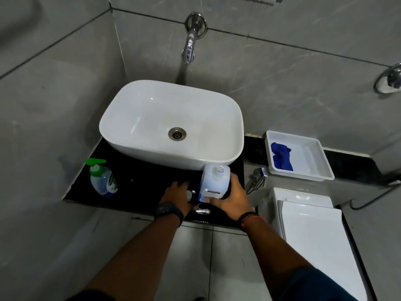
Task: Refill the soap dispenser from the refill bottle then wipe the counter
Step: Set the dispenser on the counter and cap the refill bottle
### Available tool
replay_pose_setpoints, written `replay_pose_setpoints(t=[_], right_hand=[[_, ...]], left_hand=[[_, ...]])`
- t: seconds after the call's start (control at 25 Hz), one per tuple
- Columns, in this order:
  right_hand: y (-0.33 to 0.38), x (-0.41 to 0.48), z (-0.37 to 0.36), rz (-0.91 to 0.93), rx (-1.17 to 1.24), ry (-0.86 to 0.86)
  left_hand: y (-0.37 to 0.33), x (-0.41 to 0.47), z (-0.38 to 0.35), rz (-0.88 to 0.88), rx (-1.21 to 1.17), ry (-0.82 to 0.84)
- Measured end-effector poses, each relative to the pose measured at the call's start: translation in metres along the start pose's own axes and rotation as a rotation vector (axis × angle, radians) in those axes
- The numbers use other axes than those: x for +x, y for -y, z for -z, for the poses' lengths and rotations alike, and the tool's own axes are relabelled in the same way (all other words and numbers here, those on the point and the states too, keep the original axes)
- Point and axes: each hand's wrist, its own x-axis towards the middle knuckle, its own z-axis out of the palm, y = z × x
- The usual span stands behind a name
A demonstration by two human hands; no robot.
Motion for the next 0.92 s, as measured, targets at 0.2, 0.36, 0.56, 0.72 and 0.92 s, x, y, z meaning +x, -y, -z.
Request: replay_pose_setpoints(t=[0.2, 0.36, 0.56, 0.72, 0.92], right_hand=[[-0.009, 0.015, -0.009, -0.006, 0.016, -0.020], [-0.009, 0.018, -0.013, -0.004, 0.012, -0.037], [0.011, 0.016, -0.004, 0.015, -0.031, -0.005], [0.043, 0.015, 0.014, 0.048, -0.030, 0.025], [0.083, 0.015, 0.036, 0.100, -0.091, 0.032]], left_hand=[[0.004, 0.014, -0.013, -0.085, 0.155, -0.022], [0.001, 0.014, -0.003, -0.026, -0.045, -0.194], [-0.030, 0.016, 0.066, 0.043, -0.515, -0.399], [-0.074, 0.006, 0.128, -0.052, -0.705, -0.549], [-0.112, -0.017, 0.171, -0.386, -0.628, -0.325]])
